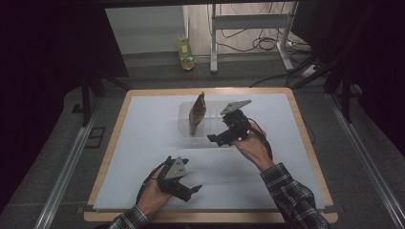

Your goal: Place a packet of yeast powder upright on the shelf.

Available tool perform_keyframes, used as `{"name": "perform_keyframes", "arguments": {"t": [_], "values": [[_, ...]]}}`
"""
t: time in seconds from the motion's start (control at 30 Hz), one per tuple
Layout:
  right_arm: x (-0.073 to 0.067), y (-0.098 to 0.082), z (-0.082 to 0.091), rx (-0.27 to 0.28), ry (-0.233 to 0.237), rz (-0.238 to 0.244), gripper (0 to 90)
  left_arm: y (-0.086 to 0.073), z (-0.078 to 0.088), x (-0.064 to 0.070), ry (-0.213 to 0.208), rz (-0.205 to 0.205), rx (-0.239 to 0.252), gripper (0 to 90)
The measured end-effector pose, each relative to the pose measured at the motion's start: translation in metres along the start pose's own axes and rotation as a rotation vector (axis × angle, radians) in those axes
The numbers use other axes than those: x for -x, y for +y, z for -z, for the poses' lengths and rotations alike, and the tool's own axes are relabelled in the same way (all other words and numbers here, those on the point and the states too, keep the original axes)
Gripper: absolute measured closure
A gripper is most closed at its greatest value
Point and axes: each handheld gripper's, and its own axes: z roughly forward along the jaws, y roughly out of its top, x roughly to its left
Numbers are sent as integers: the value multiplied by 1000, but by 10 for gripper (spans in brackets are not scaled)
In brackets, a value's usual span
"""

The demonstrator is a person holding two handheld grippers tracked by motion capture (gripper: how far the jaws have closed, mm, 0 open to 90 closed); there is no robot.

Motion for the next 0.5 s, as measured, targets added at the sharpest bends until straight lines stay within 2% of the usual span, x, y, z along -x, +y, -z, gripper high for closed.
{"name": "perform_keyframes", "arguments": {"t": [0.33, 0.5], "values": [[-7, -18, 18, -3, -33, 25, 0, 0, 1, 0, 6, -2, 11, 9], [-9, -26, 25, -8, -34, 33, 0, 0, 1, 0, 5, 3, 19, 9]]}}
